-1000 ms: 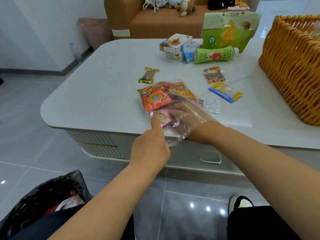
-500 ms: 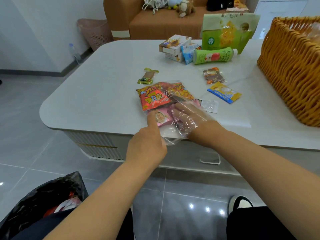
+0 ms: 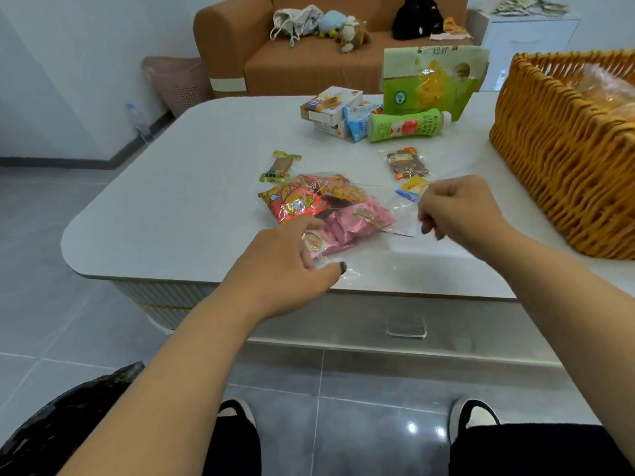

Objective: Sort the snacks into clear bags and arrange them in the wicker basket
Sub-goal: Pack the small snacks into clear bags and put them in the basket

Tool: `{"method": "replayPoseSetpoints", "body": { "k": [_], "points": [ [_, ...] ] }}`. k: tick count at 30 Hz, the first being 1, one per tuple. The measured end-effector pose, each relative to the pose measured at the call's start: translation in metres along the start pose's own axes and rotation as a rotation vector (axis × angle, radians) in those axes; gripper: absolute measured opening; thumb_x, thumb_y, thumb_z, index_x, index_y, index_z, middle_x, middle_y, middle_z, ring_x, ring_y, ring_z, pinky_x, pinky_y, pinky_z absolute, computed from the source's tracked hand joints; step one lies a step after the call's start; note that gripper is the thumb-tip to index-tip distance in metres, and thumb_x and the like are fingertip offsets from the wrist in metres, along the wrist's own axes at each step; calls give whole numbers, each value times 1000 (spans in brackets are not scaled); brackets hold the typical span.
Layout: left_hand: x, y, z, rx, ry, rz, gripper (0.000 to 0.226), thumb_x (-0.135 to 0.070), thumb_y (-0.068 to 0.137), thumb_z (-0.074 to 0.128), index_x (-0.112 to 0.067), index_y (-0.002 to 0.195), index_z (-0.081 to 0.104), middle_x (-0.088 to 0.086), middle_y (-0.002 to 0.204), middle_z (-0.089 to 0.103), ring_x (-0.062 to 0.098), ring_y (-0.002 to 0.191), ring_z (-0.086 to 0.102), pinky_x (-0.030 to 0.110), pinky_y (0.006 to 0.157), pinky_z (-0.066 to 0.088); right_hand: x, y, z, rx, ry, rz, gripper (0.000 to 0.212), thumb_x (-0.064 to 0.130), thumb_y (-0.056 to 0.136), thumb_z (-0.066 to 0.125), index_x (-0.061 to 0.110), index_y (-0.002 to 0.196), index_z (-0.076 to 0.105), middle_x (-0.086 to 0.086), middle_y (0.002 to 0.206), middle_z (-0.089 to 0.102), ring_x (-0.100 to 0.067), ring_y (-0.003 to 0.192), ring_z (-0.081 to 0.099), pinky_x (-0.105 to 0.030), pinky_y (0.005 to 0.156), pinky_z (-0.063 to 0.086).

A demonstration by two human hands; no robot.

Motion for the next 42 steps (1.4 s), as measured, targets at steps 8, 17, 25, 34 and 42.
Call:
{"method": "replayPoseSetpoints", "body": {
  "k": [8, 17, 25, 34, 42],
  "points": [
    [-12, 23, 11, -27, -9, 80, 34, -28, 88, 61, -29, 122, 60, -16, 87, 63, 3, 83, 59, 34, 85, 53, -33, 32, -1, -233, -89, 118, 16, 17, 85, 55, 16, 93, 69, 0, 83, 63, -17, 81, 55, -26, 73, 39],
    [-7, 24, 37, 171, 125, 125, 91, -53, 79, 71, -31, 152, 21, -11, 159, 16, 8, 147, 8, 31, 121, 12, -35, 19, 35, -81, -382, 68, 29, 18, 89, 51, 16, 114, 64, 0, 109, 66, -24, 103, 59, -30, 85, 44],
    [9, 17, 58, 374, 495, -26, 94, -52, 93, 51, -23, 154, -14, -5, 164, -13, 14, 151, -10, 59, 119, 3, -37, 6, 52, 233, -638, -16, 70, 10, 93, 41, 20, 154, 7, -9, 106, 64, -30, 93, 57, -39, 80, 49],
    [14, 21, 43, 285, 559, -84, 84, -55, 94, 49, -25, 156, 1, -6, 164, 11, 16, 149, 16, 55, 120, 9, -23, -7, 16, 149, -1148, 67, 4, 19, 92, 47, 15, 91, 48, -4, 95, 53, -25, 81, 49, -29, 70, 34],
    [-7, 27, 23, 257, 182, -139, 75, -72, 69, 65, -41, 133, 45, -20, 129, 54, 8, 116, 53, 24, 95, 44, -55, 12, 13, 140, -883, -58, 33, 45, 91, 53, 19, 103, 69, -4, 103, 57, -26, 106, 51, -33, 76, 42]
  ]
}}
Point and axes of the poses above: each hand's wrist, its own y-axis towards the middle knuckle, its own z-axis out of the palm, x = y × z, the point moved 7 cm from there along y, towards the middle knuckle
